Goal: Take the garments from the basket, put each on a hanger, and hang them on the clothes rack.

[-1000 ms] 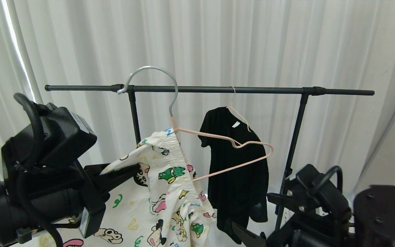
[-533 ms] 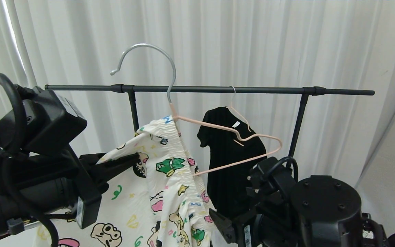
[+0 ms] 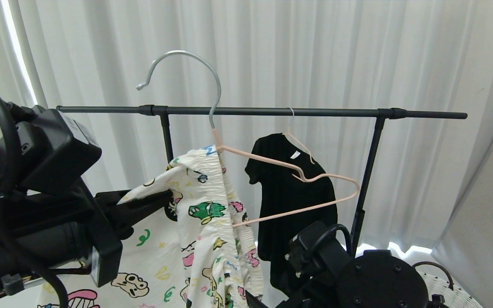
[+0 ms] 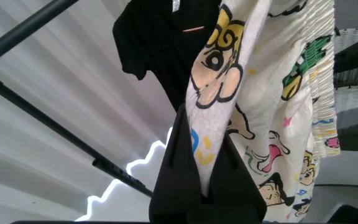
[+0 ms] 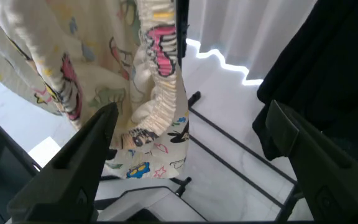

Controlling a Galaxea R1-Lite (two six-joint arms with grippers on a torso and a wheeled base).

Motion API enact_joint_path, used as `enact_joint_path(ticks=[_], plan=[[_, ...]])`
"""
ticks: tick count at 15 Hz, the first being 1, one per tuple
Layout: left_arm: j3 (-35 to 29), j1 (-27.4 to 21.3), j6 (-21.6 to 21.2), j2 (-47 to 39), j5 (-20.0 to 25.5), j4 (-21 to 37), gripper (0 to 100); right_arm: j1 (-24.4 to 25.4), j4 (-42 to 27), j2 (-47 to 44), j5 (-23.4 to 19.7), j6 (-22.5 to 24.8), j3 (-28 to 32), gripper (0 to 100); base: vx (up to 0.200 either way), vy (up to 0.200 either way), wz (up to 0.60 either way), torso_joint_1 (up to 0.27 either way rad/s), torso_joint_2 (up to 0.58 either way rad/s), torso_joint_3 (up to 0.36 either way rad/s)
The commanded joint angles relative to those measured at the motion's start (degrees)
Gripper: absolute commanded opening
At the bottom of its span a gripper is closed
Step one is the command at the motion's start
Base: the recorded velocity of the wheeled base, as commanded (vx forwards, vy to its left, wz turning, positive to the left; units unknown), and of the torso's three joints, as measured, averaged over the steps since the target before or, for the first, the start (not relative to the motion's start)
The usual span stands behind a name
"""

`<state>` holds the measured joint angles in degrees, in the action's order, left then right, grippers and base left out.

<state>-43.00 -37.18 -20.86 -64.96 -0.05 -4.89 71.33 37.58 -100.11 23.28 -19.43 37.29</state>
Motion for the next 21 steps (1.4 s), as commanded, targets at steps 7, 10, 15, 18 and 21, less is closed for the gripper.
enact_joint_path(ticks=[7, 10, 15, 18, 21], plan=[[-0.07, 0.09, 0.03, 0.72, -0.04, -0.03, 0, -0.75, 0.03, -0.09, 1.59, 0.10, -0.11, 0, 0.000, 0.000, 0.00, 0.000, 0.00, 0.000], [-0.16, 0.09, 0.12, 0.72, -0.04, -0.12, 0, -0.75, 0.03, 0.53, 1.68, 0.01, 0.15, 0, 0.000, 0.000, 0.00, 0.000, 0.00, 0.000], [-0.07, 0.09, 0.12, 1.24, 0.05, -1.79, 0, 0.39, 0.03, 1.85, 1.33, -0.43, 1.64, 100, 0.000, 0.000, 0.00, 0.000, 0.00, 0.000], [-0.33, 0.09, 0.12, 1.16, 0.05, -2.41, 0, 0.48, 0.03, 0.53, 0.09, -2.37, 3.84, 100, 0.000, 0.000, 0.00, 0.000, 0.00, 0.000], [-0.69, 0.09, 0.12, 0.80, 0.14, -5.75, 0, 0.92, 0.03, -1.49, -0.26, -3.77, 4.11, 100, 0.000, 0.000, 0.00, 0.000, 0.00, 0.000]])
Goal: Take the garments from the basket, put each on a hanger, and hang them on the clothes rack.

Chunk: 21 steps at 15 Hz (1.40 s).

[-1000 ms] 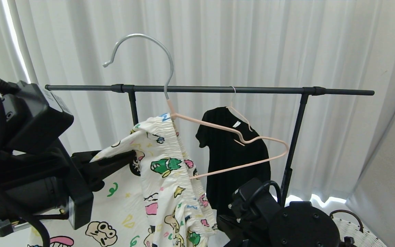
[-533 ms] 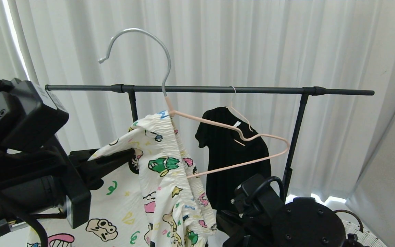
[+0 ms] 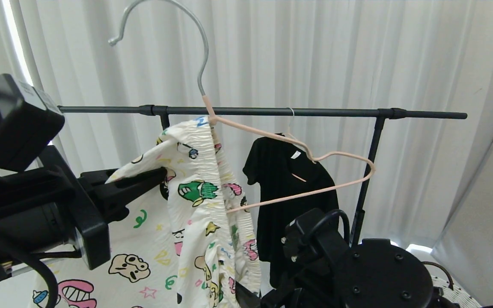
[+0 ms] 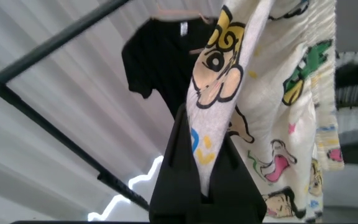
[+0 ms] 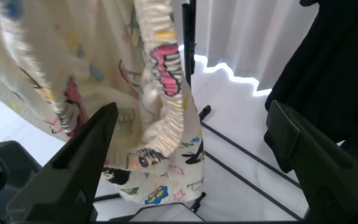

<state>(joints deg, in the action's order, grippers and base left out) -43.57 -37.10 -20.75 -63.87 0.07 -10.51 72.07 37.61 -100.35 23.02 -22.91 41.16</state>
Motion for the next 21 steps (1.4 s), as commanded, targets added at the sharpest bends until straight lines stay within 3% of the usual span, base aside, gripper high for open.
enact_joint_path(ticks=[1, 6, 7, 14, 21], plan=[[-0.11, 0.01, 0.01, -0.29, 0.01, -1.09, 0, 0.44, 0.10, -1.69, 0.01, -1.00, 0.68, 100, 0.000, 0.000, 0.00, 0.000, 0.00, 0.000], [-0.02, 0.01, 0.01, 0.06, 0.01, -1.44, 0, 0.53, 0.01, -2.13, 0.01, -1.35, 1.38, 100, 0.000, 0.000, 0.00, 0.000, 0.00, 0.000], [0.15, 0.01, 0.01, -0.03, 0.01, -1.44, 0, 0.53, 0.01, -2.13, 0.28, -1.26, 1.30, 0, 0.000, 0.000, 0.00, 0.000, 0.00, 0.000], [2.61, 2.03, -0.08, 0.76, -0.16, -1.62, 0, -2.29, 0.01, -1.25, 2.38, -0.74, 0.77, 0, 0.000, 0.000, 0.00, 0.000, 0.00, 0.000], [13.16, 4.75, -0.61, 9.37, -0.07, -1.53, 0, -13.80, 0.01, 7.36, 2.65, 3.75, -8.20, 0, 0.000, 0.000, 0.00, 0.000, 0.00, 0.000]])
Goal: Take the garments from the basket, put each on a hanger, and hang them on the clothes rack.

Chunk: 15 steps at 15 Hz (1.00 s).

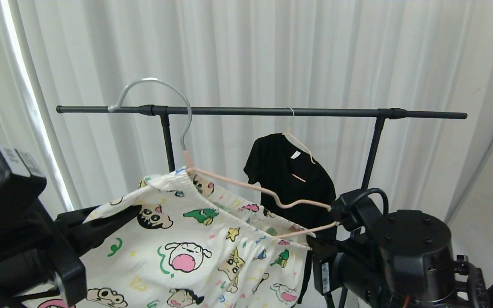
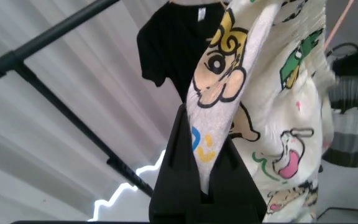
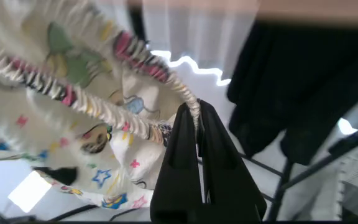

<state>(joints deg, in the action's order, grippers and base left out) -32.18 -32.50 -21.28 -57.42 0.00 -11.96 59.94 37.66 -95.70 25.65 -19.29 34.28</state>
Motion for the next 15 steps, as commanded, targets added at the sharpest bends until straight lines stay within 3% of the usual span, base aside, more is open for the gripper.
enact_joint_path(ticks=[1, 9, 10, 11, 14, 15], plan=[[3.27, 0.16, -0.07, 3.72, 0.00, -0.08, 0, -3.60, -0.04, 3.76, -0.25, 1.27, -1.67, 0, 0.000, 0.000, 0.00, 0.000, 0.00, 0.000], [8.89, 2.44, -2.09, 1.26, -0.70, 0.09, 0, -6.06, -0.13, 6.49, -2.89, 4.52, -1.41, 0, 0.000, 0.000, 0.00, 0.000, 0.00, 0.000], [8.72, 2.71, -6.05, -2.61, -3.87, 0.01, 0, -6.06, -0.22, 7.89, -6.31, 7.24, -1.15, 0, 0.000, 0.000, 0.00, 0.000, 0.00, 0.000], [8.54, 2.62, -7.10, -5.51, -6.24, -0.08, 0, -5.98, -0.83, 9.12, -8.42, 9.71, -0.71, 0, 0.000, 0.000, 0.00, 0.000, 0.00, 0.000], [5.82, 2.53, -5.08, -9.73, -6.94, -0.17, 0, -5.36, -4.52, 11.15, -9.92, 14.19, -0.35, 0, 0.000, 0.000, 0.00, 0.000, 0.00, 0.000], [4.23, 2.62, -2.18, -10.70, -6.94, -0.17, 0, -3.87, -7.86, 12.90, -10.00, 14.63, -0.27, 0, 0.000, 0.000, 0.00, 0.000, 0.00, 0.000]])
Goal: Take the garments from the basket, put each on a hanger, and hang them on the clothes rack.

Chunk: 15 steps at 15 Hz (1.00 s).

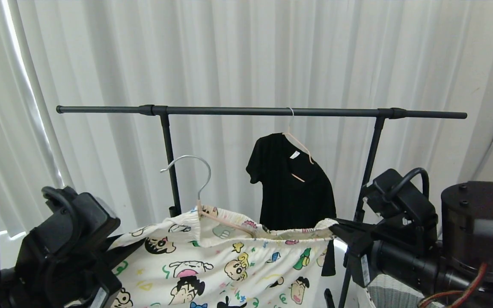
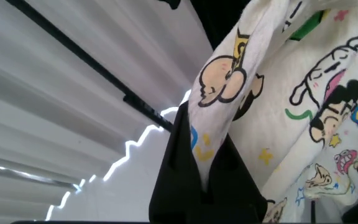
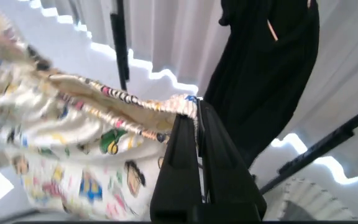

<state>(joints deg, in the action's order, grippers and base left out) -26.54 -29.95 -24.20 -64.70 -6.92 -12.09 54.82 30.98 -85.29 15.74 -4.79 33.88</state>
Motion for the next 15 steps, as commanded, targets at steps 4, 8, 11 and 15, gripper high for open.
enact_joint_path(ticks=[4, 8, 11, 15], plan=[[-2.11, -1.69, 7.41, -3.33, -0.02, -3.29, 0, 2.22, -6.19, 6.80, -4.84, 2.51, -0.13, 100, 0.000, 0.000, 0.00, 0.000, 0.00, 0.000], [0.52, -7.75, 9.08, -2.19, 0.33, -7.24, 0, 0.20, -9.44, 8.12, -13.45, 12.79, 0.93, 100, 0.000, 0.000, 0.00, 0.000, 0.00, 0.000], [4.74, -13.73, 8.99, 1.59, 0.33, -7.51, 0, -2.17, -15.51, 7.94, -21.28, 20.52, 4.44, 100, 0.000, 0.000, 0.00, 0.000, 0.00, 0.000], [8.70, -21.99, 8.29, 7.48, 0.24, -7.51, 0, 1.34, -29.39, 6.27, -30.59, 22.02, 12.26, 100, 0.000, 0.000, 0.00, 0.000, 0.00, 0.000]])
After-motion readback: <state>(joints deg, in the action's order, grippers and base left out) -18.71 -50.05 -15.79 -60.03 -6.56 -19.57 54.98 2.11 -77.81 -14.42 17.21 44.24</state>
